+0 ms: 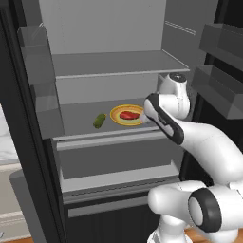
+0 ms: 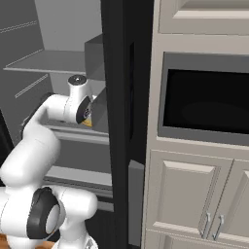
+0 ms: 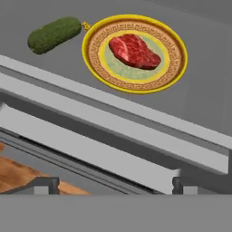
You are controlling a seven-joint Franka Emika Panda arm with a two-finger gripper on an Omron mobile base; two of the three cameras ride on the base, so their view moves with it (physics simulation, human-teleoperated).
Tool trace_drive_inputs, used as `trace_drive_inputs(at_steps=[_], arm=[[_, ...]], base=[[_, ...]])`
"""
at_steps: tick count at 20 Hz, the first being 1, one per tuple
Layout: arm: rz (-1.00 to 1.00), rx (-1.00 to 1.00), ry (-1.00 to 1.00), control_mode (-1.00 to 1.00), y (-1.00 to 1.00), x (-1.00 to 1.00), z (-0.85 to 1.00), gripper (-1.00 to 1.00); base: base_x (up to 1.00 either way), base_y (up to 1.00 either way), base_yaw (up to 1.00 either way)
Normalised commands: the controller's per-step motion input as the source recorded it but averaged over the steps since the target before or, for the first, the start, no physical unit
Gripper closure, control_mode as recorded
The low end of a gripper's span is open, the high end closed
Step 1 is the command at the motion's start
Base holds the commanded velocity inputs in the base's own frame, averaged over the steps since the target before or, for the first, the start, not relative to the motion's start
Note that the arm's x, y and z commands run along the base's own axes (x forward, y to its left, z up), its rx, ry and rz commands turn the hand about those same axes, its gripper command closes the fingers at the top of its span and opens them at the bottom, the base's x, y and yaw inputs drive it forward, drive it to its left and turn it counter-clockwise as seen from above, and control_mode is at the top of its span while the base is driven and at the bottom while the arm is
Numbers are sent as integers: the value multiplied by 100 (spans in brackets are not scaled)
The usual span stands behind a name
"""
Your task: Retrieve the steak from the fridge and place it on the cutting board.
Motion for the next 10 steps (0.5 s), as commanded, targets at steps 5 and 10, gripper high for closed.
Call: trace_drive_inputs(at_steps=[5, 10], arm=[[9, 0, 0, -100, 0, 56, -17, -100], [13, -3, 5, -100, 0, 64, -9, -100]], base=[[0, 0, 0], [0, 0, 0]])
